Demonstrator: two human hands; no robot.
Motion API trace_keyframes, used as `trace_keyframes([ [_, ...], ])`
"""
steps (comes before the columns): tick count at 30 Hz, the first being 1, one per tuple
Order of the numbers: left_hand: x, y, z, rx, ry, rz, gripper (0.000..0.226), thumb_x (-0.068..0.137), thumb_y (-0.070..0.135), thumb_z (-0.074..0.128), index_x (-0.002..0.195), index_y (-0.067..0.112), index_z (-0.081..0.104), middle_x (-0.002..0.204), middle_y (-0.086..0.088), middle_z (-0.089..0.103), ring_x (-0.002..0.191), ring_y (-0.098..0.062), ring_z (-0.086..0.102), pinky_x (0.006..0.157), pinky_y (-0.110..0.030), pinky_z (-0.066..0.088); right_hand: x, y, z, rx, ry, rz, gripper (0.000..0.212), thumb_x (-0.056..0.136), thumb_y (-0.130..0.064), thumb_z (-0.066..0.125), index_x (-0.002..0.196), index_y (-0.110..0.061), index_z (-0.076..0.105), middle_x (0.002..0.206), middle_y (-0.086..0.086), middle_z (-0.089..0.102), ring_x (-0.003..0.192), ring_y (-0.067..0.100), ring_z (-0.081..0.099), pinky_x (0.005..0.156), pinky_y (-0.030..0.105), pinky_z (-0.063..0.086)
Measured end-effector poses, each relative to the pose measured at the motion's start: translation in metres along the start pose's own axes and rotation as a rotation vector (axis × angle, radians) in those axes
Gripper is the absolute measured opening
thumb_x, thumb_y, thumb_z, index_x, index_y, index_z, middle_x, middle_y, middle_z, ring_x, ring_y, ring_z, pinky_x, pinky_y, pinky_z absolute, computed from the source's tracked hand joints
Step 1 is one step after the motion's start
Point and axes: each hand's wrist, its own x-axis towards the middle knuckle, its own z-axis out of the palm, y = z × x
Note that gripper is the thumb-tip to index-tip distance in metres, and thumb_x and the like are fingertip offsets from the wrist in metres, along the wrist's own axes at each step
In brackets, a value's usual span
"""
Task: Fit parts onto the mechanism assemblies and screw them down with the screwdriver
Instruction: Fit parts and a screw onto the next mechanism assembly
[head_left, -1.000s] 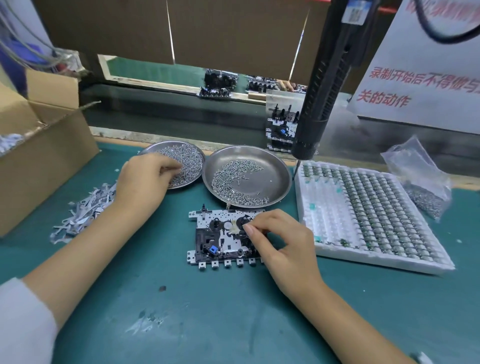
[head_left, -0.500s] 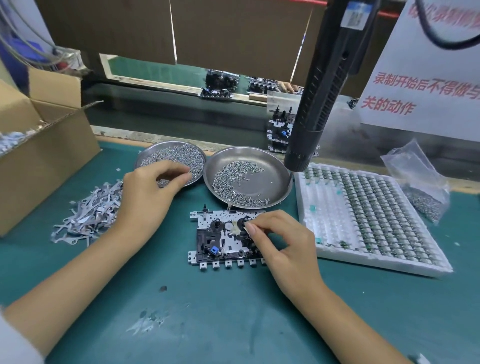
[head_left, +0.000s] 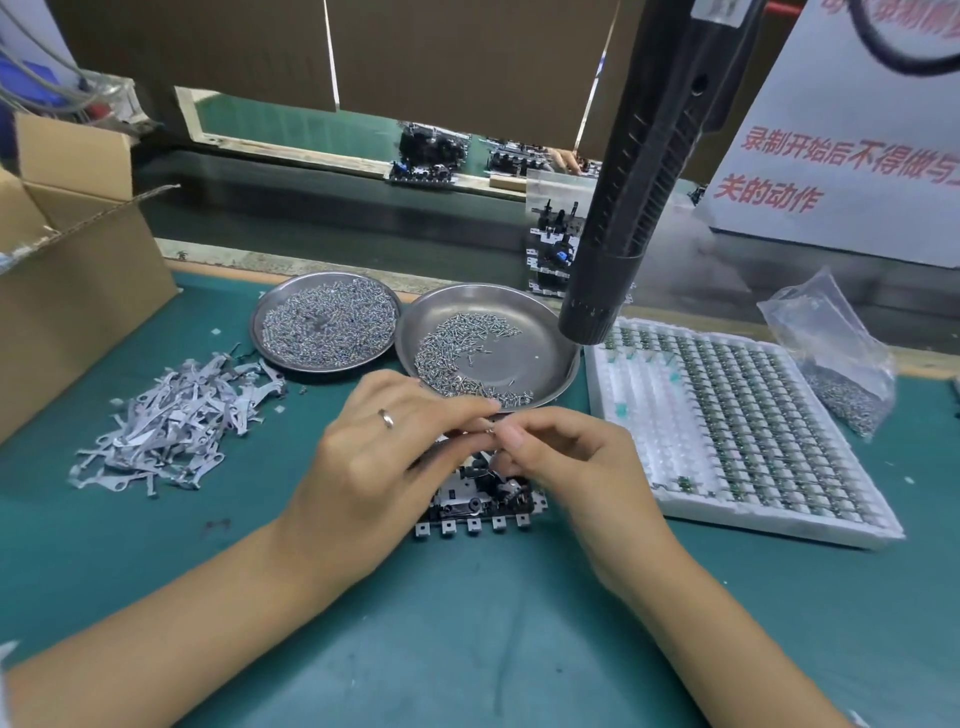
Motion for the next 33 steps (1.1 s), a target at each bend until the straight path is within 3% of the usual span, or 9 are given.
trace_keyframes([
  [5, -0.002, -0.003, -0.001, 0.055, -0.033, 0.079, 0.024, 0.082, 0.007, 0.072, 0.106, 0.009, 0.067, 0.085, 0.003, 0.072, 0.066, -0.017, 0.061, 0.078, -0.036, 0.045, 0.001, -0.001, -0.006, -0.023, -0.065, 0.038, 0.016, 0.072, -0.025, 0.072, 0.082, -0.014, 0.077, 0.074, 0.004, 0.071, 0.067, 0.009, 0.061, 0.066, 0.017, 0.048],
  [9, -0.003, -0.003, 0.000, 0.064, -0.043, 0.098, 0.027, 0.082, 0.006, 0.074, 0.108, 0.009, 0.068, 0.087, 0.005, 0.072, 0.070, -0.016, 0.059, 0.079, -0.037, 0.045, 0.001, -0.003, -0.006, -0.089, -0.050, -0.017, 0.012, 0.073, -0.024, 0.070, 0.076, -0.014, 0.075, 0.067, 0.003, 0.068, 0.065, 0.010, 0.060, 0.066, 0.017, 0.048],
  [18, -0.002, 0.009, 0.002, -0.178, 0.053, -0.189, 0.033, 0.080, 0.015, 0.074, 0.111, 0.018, 0.062, 0.092, 0.014, 0.071, 0.080, -0.007, 0.062, 0.083, -0.029, 0.041, -0.006, 0.002, 0.007, -0.185, -0.007, -0.196, 0.016, 0.087, -0.021, 0.061, 0.080, -0.007, 0.062, 0.069, -0.006, 0.060, 0.068, 0.008, 0.056, 0.068, 0.017, 0.045],
  [22, -0.002, 0.010, 0.003, -0.189, 0.030, -0.255, 0.036, 0.081, 0.018, 0.074, 0.114, 0.025, 0.061, 0.097, 0.014, 0.069, 0.080, -0.018, 0.067, 0.090, -0.022, 0.034, -0.008, 0.008, 0.012, -0.273, 0.052, -0.253, 0.015, 0.090, -0.021, 0.053, 0.083, -0.011, 0.061, 0.070, -0.006, 0.059, 0.070, 0.010, 0.056, 0.069, 0.024, 0.045],
  [27, 0.000, 0.007, 0.002, -0.180, -0.003, -0.209, 0.035, 0.083, 0.022, 0.070, 0.116, 0.020, 0.060, 0.091, 0.017, 0.070, 0.080, -0.005, 0.065, 0.091, -0.024, 0.035, -0.008, 0.010, 0.013, -0.372, 0.087, -0.287, 0.015, 0.091, -0.025, 0.051, 0.082, -0.016, 0.058, 0.073, -0.002, 0.058, 0.073, 0.020, 0.055, 0.071, 0.038, 0.045],
  [33, 0.004, 0.004, 0.001, -0.197, -0.052, -0.187, 0.035, 0.078, 0.019, 0.075, 0.110, 0.016, 0.062, 0.088, 0.010, 0.070, 0.082, 0.003, 0.057, 0.085, -0.029, 0.041, -0.008, 0.013, 0.012, -0.468, 0.088, -0.322, 0.020, 0.094, -0.025, 0.046, 0.083, -0.011, 0.055, 0.073, 0.005, 0.057, 0.071, 0.023, 0.053, 0.069, 0.041, 0.044],
])
